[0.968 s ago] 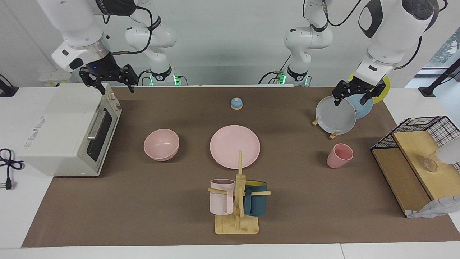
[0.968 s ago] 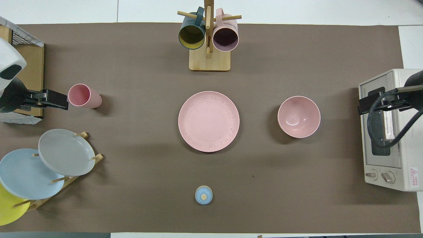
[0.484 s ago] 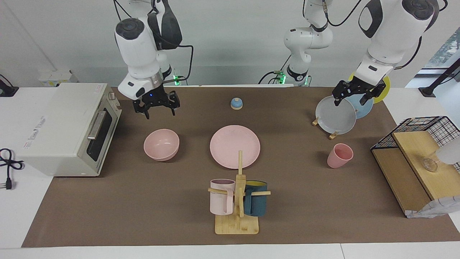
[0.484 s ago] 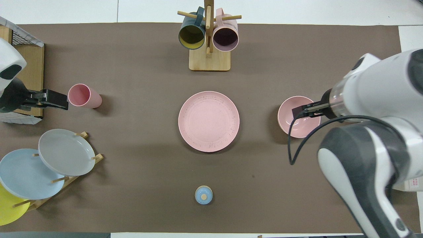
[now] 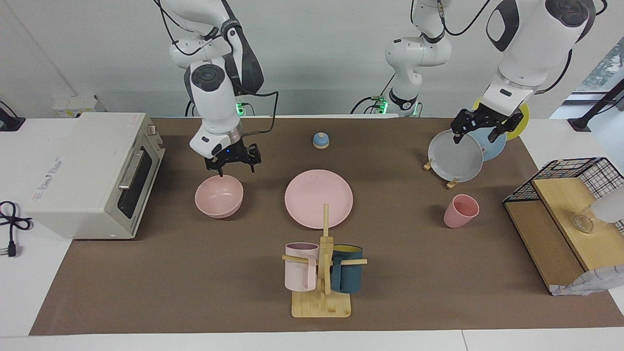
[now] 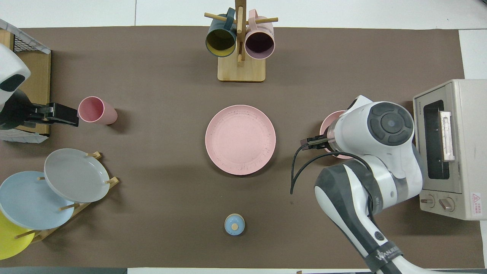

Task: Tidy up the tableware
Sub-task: 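Reach the right gripper to the pink bowl and grasp its rim, then set the bowl on the plate while the left gripper grasps the cup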

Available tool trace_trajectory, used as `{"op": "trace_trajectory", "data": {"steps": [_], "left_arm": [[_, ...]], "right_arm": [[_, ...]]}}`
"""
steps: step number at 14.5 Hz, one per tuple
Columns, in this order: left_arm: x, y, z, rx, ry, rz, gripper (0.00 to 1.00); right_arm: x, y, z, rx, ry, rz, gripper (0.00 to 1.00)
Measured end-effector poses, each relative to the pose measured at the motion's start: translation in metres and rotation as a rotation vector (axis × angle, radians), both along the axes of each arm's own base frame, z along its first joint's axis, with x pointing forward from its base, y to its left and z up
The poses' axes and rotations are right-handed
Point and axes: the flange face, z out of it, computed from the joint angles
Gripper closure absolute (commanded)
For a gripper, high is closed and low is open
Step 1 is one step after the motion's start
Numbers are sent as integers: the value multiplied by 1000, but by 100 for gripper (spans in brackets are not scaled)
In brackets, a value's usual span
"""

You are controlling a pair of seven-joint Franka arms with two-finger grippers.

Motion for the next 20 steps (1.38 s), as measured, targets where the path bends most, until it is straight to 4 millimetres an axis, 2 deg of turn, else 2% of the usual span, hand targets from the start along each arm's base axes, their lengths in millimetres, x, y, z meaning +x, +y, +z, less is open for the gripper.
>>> {"op": "trace_trajectory", "data": {"steps": [1, 2, 3, 4, 5, 9, 11, 13, 14, 15, 17, 18, 19, 20], "left_arm": [[0, 0, 0, 0, 0, 0, 0], [0, 0, 0, 0, 0, 0, 0], [0, 0, 0, 0, 0, 0, 0], [0, 0, 0, 0, 0, 0, 0], [0, 0, 0, 0, 0, 0, 0], [0, -1, 0, 0, 1, -2, 0], [-1, -2, 0, 1, 4, -4, 0], [-1, -2, -1, 1, 8, -4, 0], [-1, -2, -1, 1, 9, -4, 0], [-1, -2, -1, 1, 11, -3, 0], [-1, -1, -1, 1, 11, -2, 0], [-1, 0, -1, 1, 9, 2, 0], [0, 1, -4, 0, 4, 7, 0], [4, 5, -12, -1, -6, 14, 0]], "right_arm": [[-1, -2, -8, 1, -4, 16, 10], [-1, -4, -15, 1, -6, 37, 29], [0, -5, -23, -1, -4, 56, 52], [0, -6, -29, -3, 2, 69, 80], [1, -7, -34, -5, 8, 75, 100], [1, -8, -38, -7, 15, 84, 100], [3, -6, -33, -13, 25, 90, 100], [14, 4, -5, -28, 61, 99, 100], [22, 17, 17, -30, 66, 100, 100], [30, 40, 41, -30, 60, 95, 100], [35, 103, 82, -27, 49, 54, 100], [33, 142, 93, -34, 58, 24, 100], [29, 186, 94, -45, 68, -11, 100], [27, 229, 86, -49, 64, -43, 100]]}}
